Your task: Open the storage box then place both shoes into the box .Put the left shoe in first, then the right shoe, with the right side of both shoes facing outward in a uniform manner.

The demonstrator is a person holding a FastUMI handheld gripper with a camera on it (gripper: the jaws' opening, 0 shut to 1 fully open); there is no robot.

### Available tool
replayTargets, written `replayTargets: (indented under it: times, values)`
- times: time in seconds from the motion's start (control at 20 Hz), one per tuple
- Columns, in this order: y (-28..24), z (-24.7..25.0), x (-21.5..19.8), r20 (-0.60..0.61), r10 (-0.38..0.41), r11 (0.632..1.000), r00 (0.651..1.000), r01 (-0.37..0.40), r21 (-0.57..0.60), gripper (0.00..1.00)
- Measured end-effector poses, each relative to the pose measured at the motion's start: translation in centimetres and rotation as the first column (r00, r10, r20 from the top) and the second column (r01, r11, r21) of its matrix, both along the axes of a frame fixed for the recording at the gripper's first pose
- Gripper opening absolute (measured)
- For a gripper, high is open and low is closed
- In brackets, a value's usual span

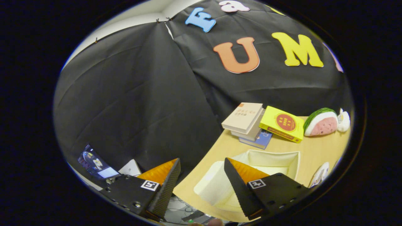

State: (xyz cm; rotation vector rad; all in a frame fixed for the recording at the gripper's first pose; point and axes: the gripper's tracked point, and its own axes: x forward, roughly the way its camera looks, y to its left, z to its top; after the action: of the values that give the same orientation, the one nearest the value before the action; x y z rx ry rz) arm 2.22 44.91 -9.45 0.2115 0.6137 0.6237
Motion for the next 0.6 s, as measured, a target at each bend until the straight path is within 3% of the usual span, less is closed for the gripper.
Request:
replayTargets:
  times: [0.25, 0.6]
  values:
    - [-8.7, 0.5, 1.5, 0.119, -0.102, 0.99, 0.988, 0.113, -0.087, 0.94]
    - [-24.7, -0.4, 0.8, 0.213, -0.237, 0.947, 0.948, 0.275, -0.169, 0.96]
